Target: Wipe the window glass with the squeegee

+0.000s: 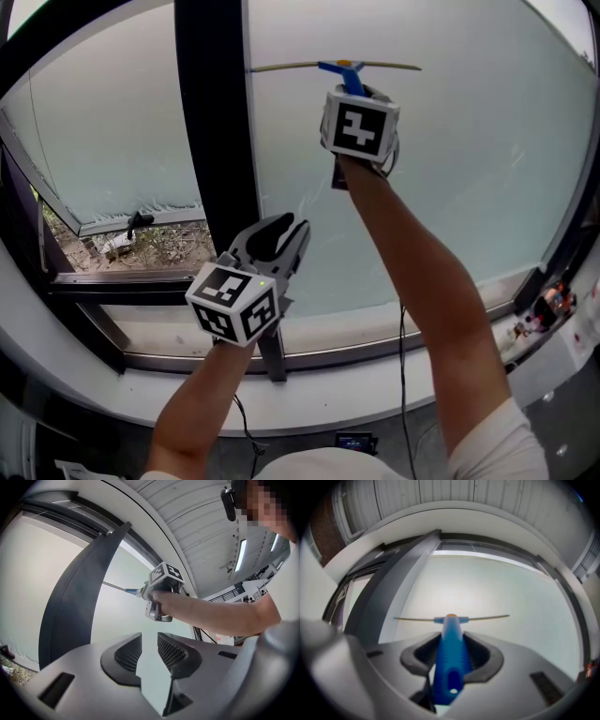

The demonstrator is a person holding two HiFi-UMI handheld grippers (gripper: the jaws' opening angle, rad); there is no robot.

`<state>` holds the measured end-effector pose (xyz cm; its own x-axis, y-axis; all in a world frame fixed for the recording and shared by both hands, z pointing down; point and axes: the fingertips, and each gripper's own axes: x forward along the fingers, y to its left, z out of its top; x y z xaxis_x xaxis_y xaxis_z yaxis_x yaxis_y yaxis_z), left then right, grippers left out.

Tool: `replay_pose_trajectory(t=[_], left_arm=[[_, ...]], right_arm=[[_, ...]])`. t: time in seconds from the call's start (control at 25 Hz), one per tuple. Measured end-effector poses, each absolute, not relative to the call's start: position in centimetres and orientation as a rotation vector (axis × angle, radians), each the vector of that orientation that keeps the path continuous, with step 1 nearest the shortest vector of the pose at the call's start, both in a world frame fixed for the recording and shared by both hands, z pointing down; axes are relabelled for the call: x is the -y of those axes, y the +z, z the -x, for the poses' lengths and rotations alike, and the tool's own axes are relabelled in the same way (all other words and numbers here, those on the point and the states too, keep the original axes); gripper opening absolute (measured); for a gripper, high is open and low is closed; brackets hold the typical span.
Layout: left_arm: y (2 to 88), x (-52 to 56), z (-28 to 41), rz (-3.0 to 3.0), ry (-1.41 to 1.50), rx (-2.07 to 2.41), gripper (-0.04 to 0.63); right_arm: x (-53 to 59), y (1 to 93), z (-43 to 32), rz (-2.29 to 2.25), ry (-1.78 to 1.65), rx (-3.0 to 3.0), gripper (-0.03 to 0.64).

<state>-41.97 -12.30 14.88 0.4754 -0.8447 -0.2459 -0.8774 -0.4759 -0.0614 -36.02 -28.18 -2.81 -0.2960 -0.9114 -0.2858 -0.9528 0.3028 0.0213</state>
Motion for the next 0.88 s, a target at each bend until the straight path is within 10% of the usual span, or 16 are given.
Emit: replay_pose_trajectory(t=[0.88], left_arm=[[19.7, 12.3, 41.8, 2.613, 0.273, -1.545, 0.128]], right_arm=[[28.0, 2.4, 35.8, 1.722, 0.287, -2.376, 0.155]])
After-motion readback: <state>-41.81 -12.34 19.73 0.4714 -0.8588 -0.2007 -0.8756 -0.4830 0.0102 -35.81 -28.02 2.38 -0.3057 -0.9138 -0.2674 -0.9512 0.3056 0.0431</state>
